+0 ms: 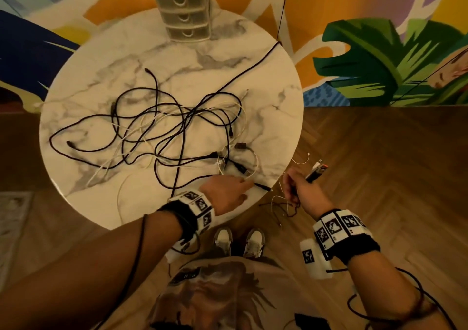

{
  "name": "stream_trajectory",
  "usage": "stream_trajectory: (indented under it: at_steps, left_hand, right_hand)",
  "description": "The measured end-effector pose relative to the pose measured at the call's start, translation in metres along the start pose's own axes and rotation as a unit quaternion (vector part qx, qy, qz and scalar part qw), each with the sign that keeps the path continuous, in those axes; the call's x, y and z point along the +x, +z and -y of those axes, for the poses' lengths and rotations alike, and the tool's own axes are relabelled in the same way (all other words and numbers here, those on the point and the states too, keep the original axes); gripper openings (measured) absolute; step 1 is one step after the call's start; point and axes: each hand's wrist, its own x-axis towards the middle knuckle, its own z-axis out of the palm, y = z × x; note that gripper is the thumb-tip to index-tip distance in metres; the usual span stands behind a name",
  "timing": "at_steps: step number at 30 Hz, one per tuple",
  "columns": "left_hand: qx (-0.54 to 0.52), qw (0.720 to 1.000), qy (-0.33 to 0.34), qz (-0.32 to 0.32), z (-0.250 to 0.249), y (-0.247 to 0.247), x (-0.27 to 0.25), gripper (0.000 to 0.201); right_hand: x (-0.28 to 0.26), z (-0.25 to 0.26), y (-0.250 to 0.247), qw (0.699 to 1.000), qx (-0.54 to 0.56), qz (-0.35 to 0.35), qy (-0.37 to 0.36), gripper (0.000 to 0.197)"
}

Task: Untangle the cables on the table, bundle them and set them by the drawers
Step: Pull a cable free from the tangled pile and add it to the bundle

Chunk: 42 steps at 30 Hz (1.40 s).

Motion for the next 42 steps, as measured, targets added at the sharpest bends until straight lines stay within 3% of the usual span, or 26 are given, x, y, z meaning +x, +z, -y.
stream_trajectory:
  at_steps: [8,10,12,15,20,29,32,34,37,39,40,42]
  left_hand:
    - [0.045,0.998,-0.019,0.05,-0.041,0.011,0.035,0.032]
    - [-0.001,1.0,-0.021,0.012,-0.043,0.01,0.029,0.031]
    - [-0.129,0.988,-0.048,-0.068,-0.043,0.003,0.021,0.025]
    - [-0.287,0.938,-0.056,-0.186,-0.046,-0.018,0.011,0.017]
    - [-0.38,0.881,-0.055,-0.277,-0.046,-0.053,0.001,0.014]
    - [-0.347,0.88,-0.049,-0.32,-0.04,-0.072,-0.011,0.017]
    - [-0.349,0.88,-0.005,-0.322,-0.044,-0.075,-0.014,0.015]
    - [-0.348,0.878,0.027,-0.328,-0.048,-0.077,-0.017,0.016]
    - [-0.373,0.854,0.02,-0.362,-0.044,-0.07,-0.02,0.023]
    - [-0.415,0.84,-0.024,-0.348,-0.036,-0.062,-0.021,0.035]
    - [-0.434,0.847,-0.05,-0.303,-0.032,-0.057,-0.021,0.038]
    - [-0.436,0.883,-0.082,-0.151,-0.023,-0.04,-0.022,0.034]
  right_hand:
    - [-0.01,-0.008,0.005,1.0,-0.019,-0.003,0.008,0.036]
    - [-0.012,-0.011,0.003,1.0,-0.021,-0.004,-0.007,0.032]
    - [-0.014,-0.01,0.003,0.999,-0.033,-0.004,-0.02,0.026]
    - [-0.019,-0.001,0.011,0.999,-0.045,0.008,-0.018,0.03]
    - [-0.023,0.025,0.028,0.996,-0.042,0.033,-0.077,0.032]
    - [-0.019,0.04,0.041,0.994,-0.049,0.051,-0.087,0.033]
    - [-0.02,0.042,0.042,0.991,-0.077,0.049,-0.094,0.019]
    - [-0.018,0.044,0.047,0.989,-0.084,0.039,-0.114,0.02]
    - [-0.016,0.045,0.053,0.987,-0.093,0.013,-0.133,0.032]
    - [-0.014,0.045,0.053,0.987,-0.037,-0.025,-0.152,0.039]
    - [-0.013,0.046,0.052,0.987,0.01,-0.051,-0.153,0.044]
    - [-0.014,0.052,0.052,0.982,0.076,-0.074,-0.158,0.05]
